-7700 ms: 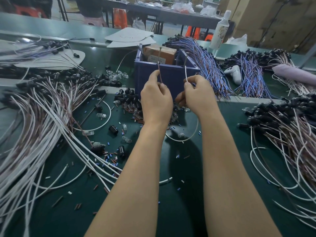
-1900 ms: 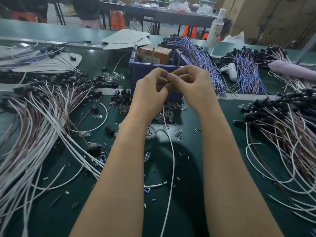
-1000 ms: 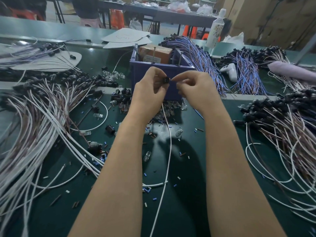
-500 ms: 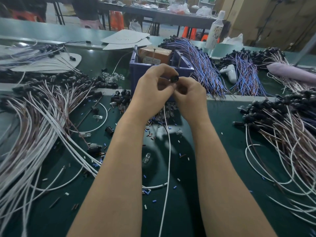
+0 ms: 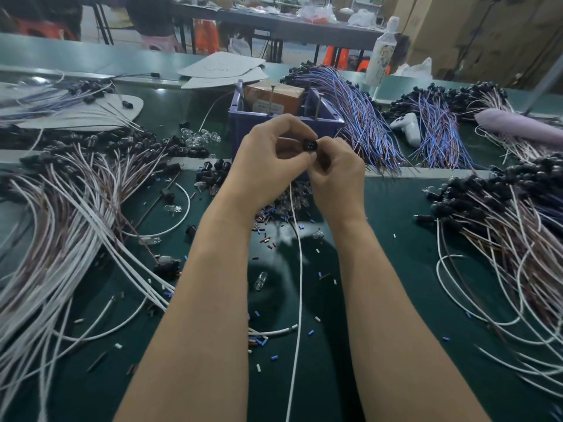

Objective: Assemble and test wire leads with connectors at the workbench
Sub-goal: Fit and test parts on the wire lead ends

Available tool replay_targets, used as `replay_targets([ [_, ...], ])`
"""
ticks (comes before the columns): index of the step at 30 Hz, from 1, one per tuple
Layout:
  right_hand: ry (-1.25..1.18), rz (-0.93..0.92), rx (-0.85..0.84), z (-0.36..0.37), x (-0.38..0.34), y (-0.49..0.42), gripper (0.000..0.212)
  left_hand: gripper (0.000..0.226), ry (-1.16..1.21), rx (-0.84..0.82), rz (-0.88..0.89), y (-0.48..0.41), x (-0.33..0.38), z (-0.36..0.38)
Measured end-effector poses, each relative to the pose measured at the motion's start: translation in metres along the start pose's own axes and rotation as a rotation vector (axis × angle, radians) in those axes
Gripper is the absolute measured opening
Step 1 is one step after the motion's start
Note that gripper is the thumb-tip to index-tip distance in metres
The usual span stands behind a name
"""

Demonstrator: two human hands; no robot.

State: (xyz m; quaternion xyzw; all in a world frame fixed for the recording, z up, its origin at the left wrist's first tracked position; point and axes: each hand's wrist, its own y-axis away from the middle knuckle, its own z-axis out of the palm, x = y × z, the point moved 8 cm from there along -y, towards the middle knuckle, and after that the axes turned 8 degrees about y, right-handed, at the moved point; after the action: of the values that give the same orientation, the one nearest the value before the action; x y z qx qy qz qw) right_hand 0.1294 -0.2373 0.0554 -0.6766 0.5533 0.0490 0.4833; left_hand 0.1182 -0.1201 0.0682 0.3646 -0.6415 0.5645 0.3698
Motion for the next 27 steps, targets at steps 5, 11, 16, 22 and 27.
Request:
replay_targets([
  [5,0.072,0.042,-0.168,0.008,0.003,-0.004,0.014,0.02,0.005,0.018,-0.012,0.0,-0.004,-0.003],
  [11,-0.192,0.052,-0.107,-0.028,-0.012,-0.021,0.017,0.02,-0.033,0.066,-0.048,-0.001,-0.012,-0.01],
  [16,-0.244,-0.05,-0.147,-0.034,-0.03,-0.024,0.014,0.016,-0.044,0.076,-0.061,-0.001,-0.013,-0.01],
  [22,-0.157,-0.079,-0.213,-0.029,-0.031,-0.023,0.016,0.014,-0.078,0.08,-0.054,-0.001,-0.011,-0.01],
  [27,-0.052,-0.081,-0.211,-0.031,-0.031,-0.023,0.014,0.014,-0.117,0.087,-0.06,-0.001,-0.011,-0.01],
])
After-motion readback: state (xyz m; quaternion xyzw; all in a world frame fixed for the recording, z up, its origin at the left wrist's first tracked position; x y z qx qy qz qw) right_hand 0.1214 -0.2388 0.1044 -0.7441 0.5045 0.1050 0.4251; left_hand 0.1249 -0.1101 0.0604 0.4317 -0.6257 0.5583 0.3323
